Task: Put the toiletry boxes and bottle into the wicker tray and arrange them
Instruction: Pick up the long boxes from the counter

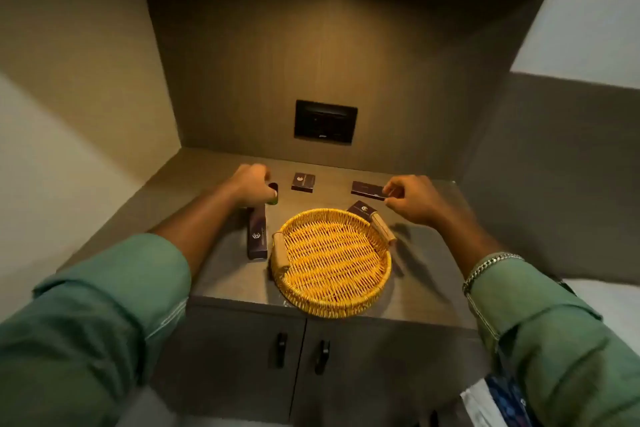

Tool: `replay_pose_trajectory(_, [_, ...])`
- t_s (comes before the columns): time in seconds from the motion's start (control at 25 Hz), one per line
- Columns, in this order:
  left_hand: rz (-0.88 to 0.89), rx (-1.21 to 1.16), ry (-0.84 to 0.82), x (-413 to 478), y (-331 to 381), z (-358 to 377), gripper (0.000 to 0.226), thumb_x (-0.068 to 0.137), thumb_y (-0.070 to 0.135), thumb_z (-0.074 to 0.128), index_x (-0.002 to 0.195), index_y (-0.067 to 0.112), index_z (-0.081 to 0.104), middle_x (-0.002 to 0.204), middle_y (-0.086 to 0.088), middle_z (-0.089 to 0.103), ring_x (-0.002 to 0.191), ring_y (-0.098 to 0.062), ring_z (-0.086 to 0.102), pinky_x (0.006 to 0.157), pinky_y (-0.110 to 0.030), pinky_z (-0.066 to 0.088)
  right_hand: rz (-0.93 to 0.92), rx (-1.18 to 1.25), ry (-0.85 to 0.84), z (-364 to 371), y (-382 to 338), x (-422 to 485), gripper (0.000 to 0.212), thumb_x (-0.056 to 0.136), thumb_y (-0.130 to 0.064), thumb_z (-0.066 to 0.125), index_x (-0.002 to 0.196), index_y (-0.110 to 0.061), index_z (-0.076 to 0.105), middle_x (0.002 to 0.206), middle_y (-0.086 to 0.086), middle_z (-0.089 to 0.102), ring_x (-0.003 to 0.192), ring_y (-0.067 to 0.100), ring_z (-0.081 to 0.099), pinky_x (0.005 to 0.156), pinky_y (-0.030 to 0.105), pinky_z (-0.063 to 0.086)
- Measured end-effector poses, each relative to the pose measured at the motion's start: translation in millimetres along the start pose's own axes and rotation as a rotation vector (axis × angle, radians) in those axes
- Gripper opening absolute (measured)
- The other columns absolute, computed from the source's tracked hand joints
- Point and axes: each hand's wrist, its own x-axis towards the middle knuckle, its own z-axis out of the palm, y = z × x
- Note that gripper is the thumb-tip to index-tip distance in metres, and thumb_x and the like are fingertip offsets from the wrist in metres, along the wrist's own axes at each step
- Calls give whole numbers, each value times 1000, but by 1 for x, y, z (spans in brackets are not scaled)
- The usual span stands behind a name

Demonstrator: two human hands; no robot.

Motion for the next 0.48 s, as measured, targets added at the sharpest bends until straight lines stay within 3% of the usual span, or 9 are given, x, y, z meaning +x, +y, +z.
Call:
replay_pose_trajectory(0.08, [-173,-31,23,10,-7,11,45,86,23,65,125,8,49,112,-15,60,95,-27,61,78,-38,55,37,-41,-41,0,13,25,39,84,-13,66,122,-17,57,121,12,62,106,24,59,86,35,51])
replay_pose_trajectory(0.2, [-310,-53,32,24,-15,28,37,84,31,66,111,9,52,87,-9,58,77,-24,61,64,-36,54,22,-142,-86,6,30,59,57,81,-11,69,134,-15,47,134,16,53,121,32,51,87,36,44])
replay_pose_trajectory(0.36, [-375,-24,22,35,-16,34,49,78,27,73,115,10,47,81,-6,51,69,-21,56,51,-29,45,36,-122,-222,18,46,92,64,80,-6,70,137,-17,43,132,17,54,118,34,53,90,41,47])
replay_pose_trajectory(0.48, [-370,-54,28,45,-19,27,56,79,24,71,125,11,43,91,-9,52,75,-24,58,56,-33,52,7,-186,-286,21,56,107,51,80,-10,70,127,-17,52,125,15,59,110,29,57,91,42,51])
